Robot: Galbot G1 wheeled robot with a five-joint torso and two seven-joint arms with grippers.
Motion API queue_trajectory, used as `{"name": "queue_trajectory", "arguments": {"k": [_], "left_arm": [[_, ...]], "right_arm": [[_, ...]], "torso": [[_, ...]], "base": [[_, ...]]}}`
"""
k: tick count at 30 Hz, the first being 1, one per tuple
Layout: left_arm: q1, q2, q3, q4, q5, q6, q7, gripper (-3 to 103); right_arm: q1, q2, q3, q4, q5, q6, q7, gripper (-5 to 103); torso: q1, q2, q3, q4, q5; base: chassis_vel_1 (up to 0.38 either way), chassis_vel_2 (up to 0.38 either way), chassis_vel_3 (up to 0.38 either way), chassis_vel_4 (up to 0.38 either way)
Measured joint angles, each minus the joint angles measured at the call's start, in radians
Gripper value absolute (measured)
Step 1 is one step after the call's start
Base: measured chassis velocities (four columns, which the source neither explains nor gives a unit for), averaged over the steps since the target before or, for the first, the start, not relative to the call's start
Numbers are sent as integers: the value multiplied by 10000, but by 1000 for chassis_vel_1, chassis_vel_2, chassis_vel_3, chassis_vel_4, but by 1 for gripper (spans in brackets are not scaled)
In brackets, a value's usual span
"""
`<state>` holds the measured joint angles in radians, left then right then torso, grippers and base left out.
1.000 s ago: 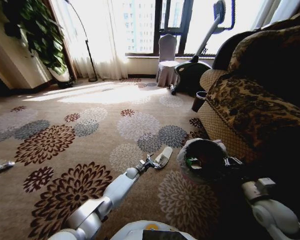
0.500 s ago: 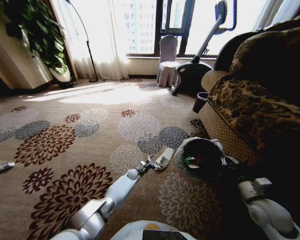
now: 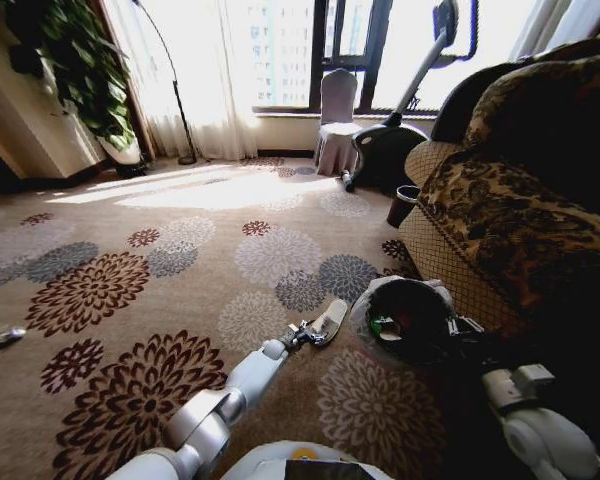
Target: Pick up the trash from the ground and place it into the trash bin.
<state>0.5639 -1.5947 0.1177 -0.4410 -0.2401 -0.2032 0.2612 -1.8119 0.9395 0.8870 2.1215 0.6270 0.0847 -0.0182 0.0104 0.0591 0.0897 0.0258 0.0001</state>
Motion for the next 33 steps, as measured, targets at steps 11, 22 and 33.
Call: {"name": "queue_trajectory", "arguments": {"k": [11,22,33], "left_arm": [[-93,-41,-226,158,-291,720,367,28],[297,408,6,-764,-760,655,736,0],[1851,2146,-108,-4206,-2627,1539,226,0]], "right_arm": [[-83,179,68,70,-88,87,0,0],[91,254,-69,-34,-107,93,0,0],[596,62,-535,-242,-71,108,2,0]], "torso": [[0,0,0,1,-1],[0,-1,0,1,-1],[0,0,-1,0,2]], "base": [[0,0,0,0],[0,0,0,0],[0,0,0,0]]}}
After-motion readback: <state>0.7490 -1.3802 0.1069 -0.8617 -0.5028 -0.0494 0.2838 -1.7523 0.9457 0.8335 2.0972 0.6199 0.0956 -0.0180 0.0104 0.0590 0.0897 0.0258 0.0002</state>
